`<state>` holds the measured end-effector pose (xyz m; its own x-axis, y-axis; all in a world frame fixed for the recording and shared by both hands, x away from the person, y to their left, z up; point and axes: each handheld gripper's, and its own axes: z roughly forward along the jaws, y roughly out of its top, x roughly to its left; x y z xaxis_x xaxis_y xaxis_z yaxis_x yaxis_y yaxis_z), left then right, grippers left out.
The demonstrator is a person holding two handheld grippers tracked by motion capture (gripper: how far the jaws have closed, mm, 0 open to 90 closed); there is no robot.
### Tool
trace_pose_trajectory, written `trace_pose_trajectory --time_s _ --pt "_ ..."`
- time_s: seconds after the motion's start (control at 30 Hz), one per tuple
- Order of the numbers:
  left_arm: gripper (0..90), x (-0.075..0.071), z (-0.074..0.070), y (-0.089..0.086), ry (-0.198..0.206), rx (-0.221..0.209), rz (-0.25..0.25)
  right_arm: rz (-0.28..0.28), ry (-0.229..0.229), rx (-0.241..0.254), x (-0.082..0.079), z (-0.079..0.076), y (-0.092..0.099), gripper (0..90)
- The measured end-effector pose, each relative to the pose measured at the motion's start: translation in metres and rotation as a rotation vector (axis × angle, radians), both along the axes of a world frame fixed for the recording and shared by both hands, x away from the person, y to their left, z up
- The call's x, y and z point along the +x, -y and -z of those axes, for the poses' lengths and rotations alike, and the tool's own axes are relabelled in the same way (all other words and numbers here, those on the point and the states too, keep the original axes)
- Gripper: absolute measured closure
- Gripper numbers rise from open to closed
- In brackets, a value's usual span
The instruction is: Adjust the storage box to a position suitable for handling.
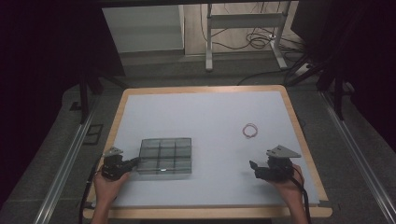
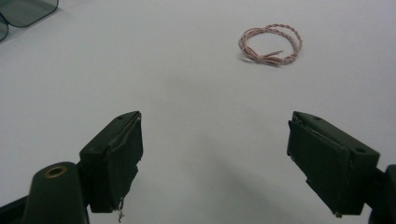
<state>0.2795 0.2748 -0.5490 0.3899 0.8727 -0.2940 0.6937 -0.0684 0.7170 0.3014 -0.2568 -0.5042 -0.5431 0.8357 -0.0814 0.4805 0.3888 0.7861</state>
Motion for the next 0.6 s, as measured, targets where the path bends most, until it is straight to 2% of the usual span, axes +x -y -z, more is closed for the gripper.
trace_pose_trajectory --time_s 0.23,0.53,0.6 --pt "90.0 0.004 0.003 0.010 -0.006 -0.008 0.026 -0.004 0.001 -0.002 0.000 0.001 -0.001 17.9" --pt "90.0 0.006 0.001 0.025 0.001 0.008 0.066 -0.019 0.000 0.007 0.001 0.001 -0.002 17.9" --pt "90.0 0.007 0.001 0.029 0.003 -0.003 0.077 -0.018 -0.001 0.006 0.001 0.001 -0.002 17.9"
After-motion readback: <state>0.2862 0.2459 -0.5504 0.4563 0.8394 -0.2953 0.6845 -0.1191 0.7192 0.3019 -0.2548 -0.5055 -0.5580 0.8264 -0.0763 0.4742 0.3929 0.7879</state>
